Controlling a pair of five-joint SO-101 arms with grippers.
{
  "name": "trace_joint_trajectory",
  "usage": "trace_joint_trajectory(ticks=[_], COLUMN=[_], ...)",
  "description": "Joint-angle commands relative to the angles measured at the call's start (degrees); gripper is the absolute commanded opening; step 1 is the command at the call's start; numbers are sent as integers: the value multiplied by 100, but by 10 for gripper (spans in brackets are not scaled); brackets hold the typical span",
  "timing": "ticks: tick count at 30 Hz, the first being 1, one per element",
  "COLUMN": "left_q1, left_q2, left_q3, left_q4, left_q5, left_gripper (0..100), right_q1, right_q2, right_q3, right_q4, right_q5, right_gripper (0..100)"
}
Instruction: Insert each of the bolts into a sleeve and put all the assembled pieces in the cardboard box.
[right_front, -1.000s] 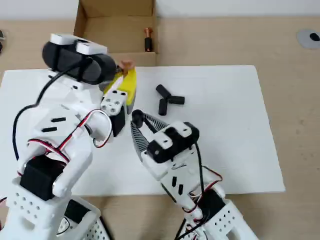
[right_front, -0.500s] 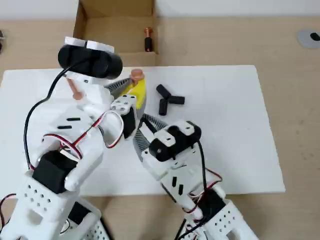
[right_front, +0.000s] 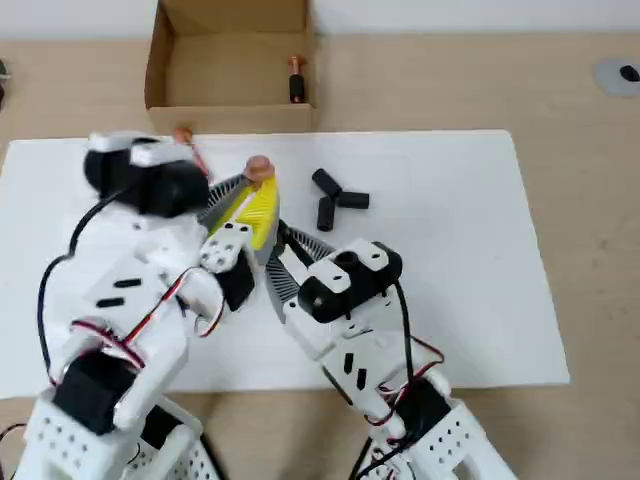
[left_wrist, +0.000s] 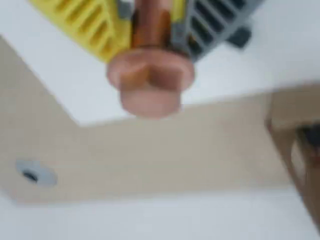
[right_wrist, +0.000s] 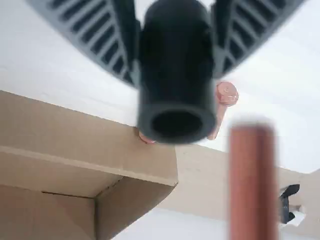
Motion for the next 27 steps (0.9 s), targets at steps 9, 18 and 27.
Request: trace_joint_trajectory(ticks=[9, 18, 27], left_q1=[53, 70, 70], left_q2=[-136, -145, -145], left_q3=[431, 1521, 1310], left_q4=[-1055, -2409, -2453], left_q5=[-712, -1495, -1486], left_gripper=[7, 8, 8], right_q1=[-75, -75, -75], right_q2=[-57, -92, -101], right_q3=[4, 4, 4], right_q4=[-132, 193, 193], right_q5=[-35, -35, -26], right_gripper=[12, 12, 12])
